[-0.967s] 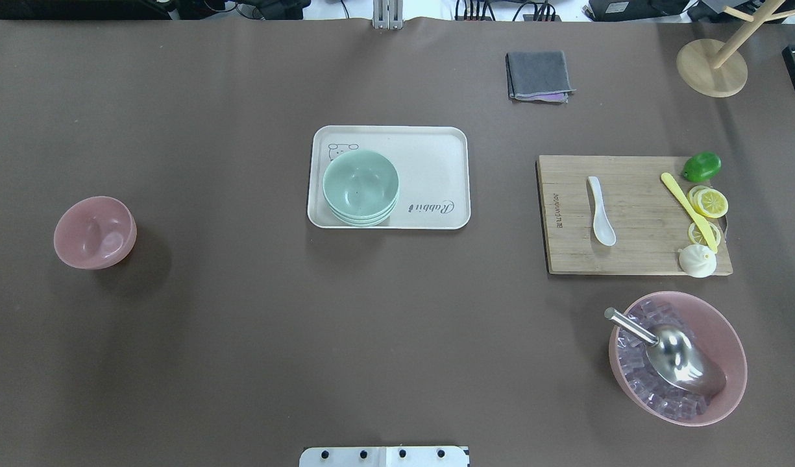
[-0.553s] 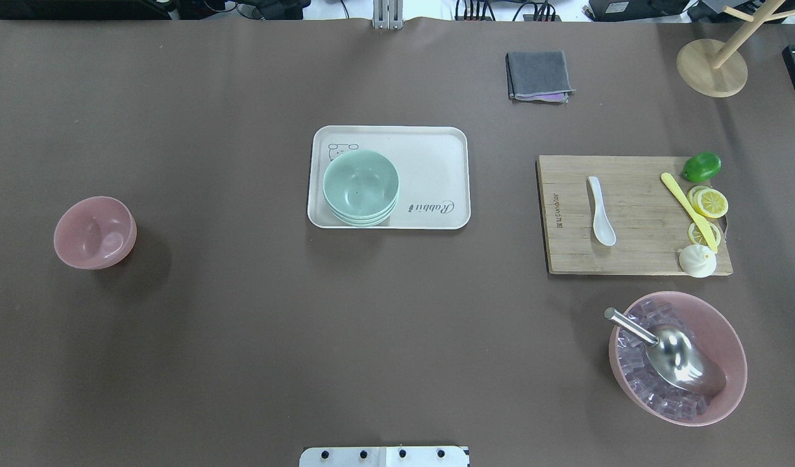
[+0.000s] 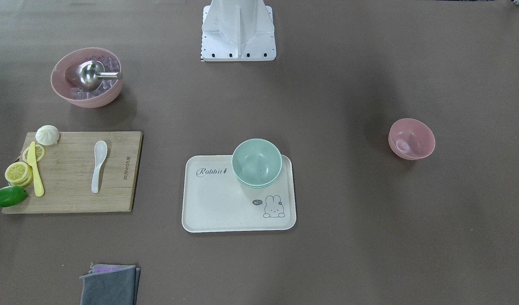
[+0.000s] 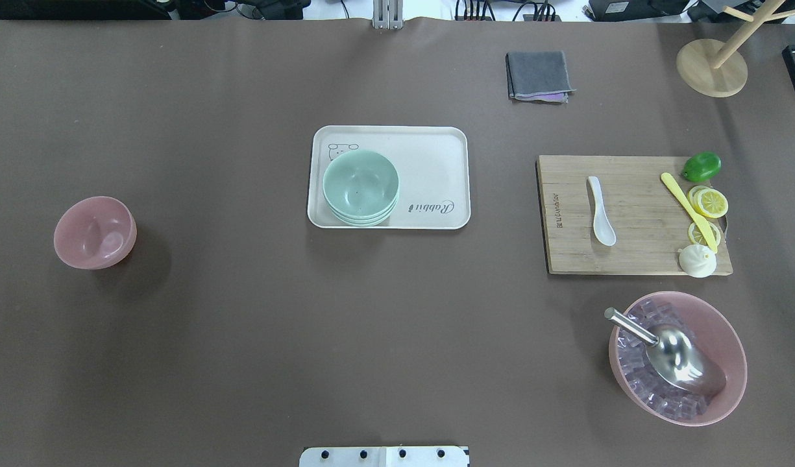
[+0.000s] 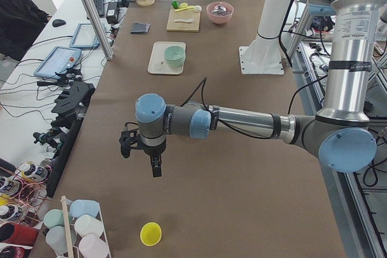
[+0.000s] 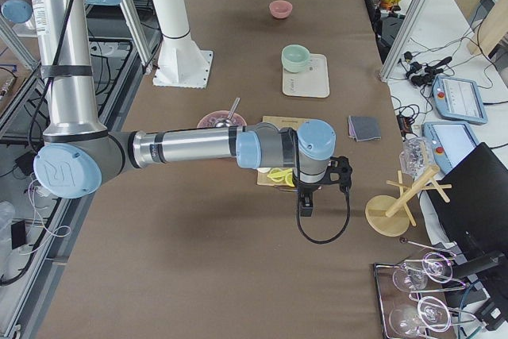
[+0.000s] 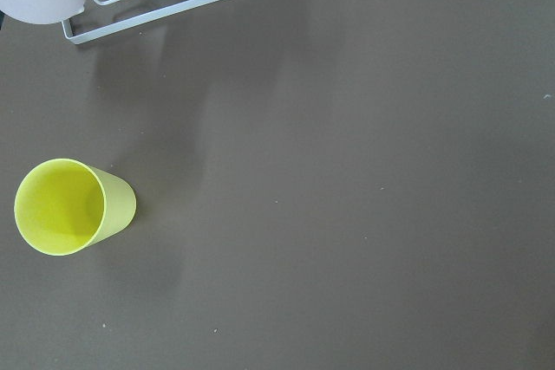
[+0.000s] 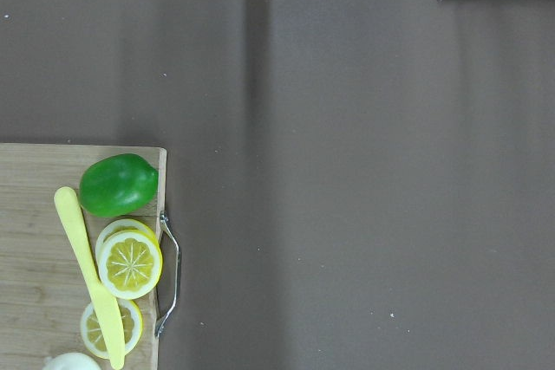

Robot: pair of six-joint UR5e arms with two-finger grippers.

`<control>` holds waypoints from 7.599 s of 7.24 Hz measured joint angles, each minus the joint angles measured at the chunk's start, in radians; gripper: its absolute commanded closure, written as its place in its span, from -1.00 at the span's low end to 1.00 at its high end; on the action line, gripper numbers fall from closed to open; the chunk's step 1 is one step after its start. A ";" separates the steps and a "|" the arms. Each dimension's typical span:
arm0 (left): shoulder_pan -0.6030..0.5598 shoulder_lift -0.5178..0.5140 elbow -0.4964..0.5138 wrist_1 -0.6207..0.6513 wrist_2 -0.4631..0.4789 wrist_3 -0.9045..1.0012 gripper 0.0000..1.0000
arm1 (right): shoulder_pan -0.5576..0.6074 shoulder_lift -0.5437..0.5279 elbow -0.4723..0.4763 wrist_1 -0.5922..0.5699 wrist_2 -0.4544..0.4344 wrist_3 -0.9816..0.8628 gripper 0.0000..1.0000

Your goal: Stack pink bowl on green and place spoon

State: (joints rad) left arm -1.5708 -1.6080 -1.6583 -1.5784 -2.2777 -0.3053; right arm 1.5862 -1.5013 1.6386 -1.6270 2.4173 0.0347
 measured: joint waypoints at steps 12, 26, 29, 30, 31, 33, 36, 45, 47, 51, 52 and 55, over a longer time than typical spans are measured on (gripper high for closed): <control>0.005 0.005 -0.022 -0.010 -0.011 -0.001 -0.98 | 0.000 -0.010 -0.001 -0.001 0.029 0.001 -1.00; 0.604 0.012 0.086 -0.765 0.125 -0.798 -0.93 | -0.001 -0.011 0.004 0.002 0.043 0.001 -1.00; 0.617 0.066 0.079 -0.804 0.117 -0.800 -0.68 | -0.002 -0.007 0.009 0.001 0.045 0.002 -1.00; 0.620 0.089 0.067 -0.807 0.107 -0.799 -0.25 | -0.002 -0.007 0.010 0.001 0.045 0.002 -1.00; 0.622 0.104 0.054 -0.807 0.091 -0.798 0.36 | -0.002 -0.007 0.011 0.001 0.045 0.002 -1.00; 0.626 0.116 0.032 -0.806 0.056 -0.801 1.00 | -0.002 -0.007 0.012 0.001 0.045 0.002 -1.00; 0.623 0.118 0.008 -0.794 -0.003 -0.806 1.00 | -0.006 -0.006 0.010 0.001 0.044 0.002 -1.00; 0.406 -0.180 -0.165 -0.273 -0.324 -0.812 1.00 | -0.464 0.239 0.090 0.065 -0.153 0.556 -0.96; 0.408 -0.199 -0.165 -0.253 -0.319 -0.814 1.00 | -0.589 0.244 -0.014 0.290 -0.248 0.720 -0.84; 0.412 -0.210 -0.165 -0.248 -0.316 -0.815 1.00 | -0.704 0.248 -0.104 0.400 -0.297 0.765 -0.53; 0.413 -0.213 -0.164 -0.246 -0.316 -0.815 1.00 | -0.715 0.248 -0.109 0.400 -0.299 0.766 -0.19; 0.413 -0.220 -0.159 -0.244 -0.316 -0.815 1.00 | -0.724 0.248 -0.112 0.396 -0.303 0.766 1.00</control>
State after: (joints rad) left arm -1.1582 -1.8279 -1.8177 -1.8224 -2.5939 -1.1198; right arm 0.8619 -1.2535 1.5271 -1.2311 2.1147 0.8004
